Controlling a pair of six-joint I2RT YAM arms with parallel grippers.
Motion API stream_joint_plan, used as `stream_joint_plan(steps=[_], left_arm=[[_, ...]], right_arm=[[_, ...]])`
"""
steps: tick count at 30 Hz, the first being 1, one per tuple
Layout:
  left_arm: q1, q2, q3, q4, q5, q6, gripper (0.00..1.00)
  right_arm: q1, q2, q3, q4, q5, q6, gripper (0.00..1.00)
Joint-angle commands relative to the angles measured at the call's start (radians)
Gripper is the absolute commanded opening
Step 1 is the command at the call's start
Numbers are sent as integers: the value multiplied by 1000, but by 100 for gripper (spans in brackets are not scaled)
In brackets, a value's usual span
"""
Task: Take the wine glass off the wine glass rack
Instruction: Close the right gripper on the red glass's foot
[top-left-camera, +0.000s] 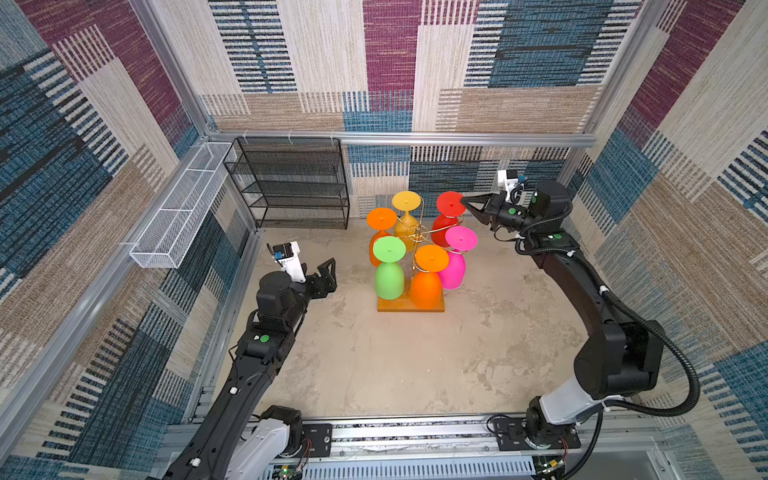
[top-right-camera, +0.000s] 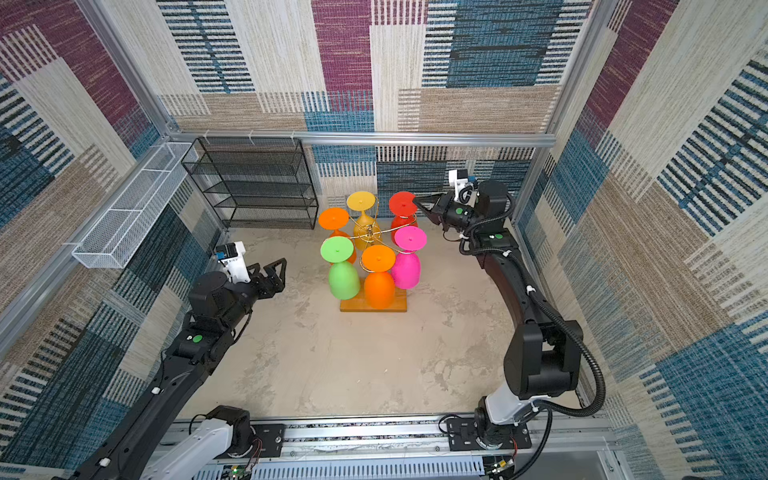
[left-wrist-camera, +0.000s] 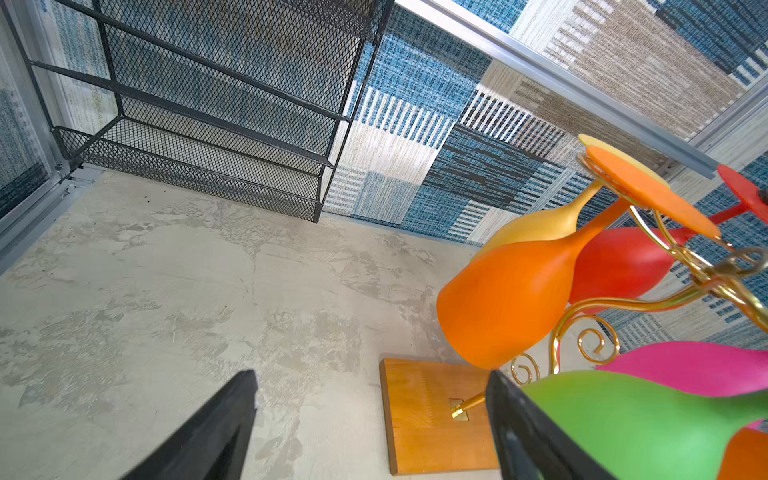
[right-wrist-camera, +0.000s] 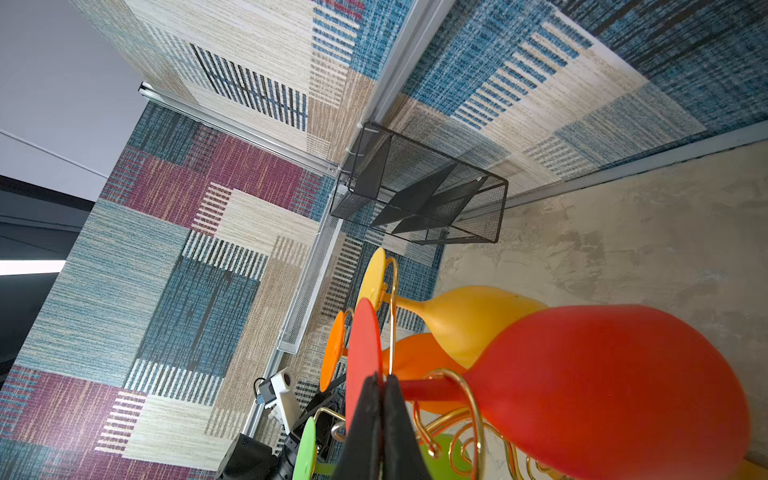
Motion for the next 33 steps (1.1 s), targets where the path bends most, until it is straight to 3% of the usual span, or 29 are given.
stream_joint_plan(steps=[1,13,33], left_arm=[[0,-4,-1,13,-11,15,88],[1,-1,-1,17,-8,10,88],[0,12,2,18,-8,10,88]], right_arm=[[-12,-28,-8,22,-9,-9,0],[-35,-128,-121,37,-18,-16,0],[10,-162,-150,83,-47,29,0]])
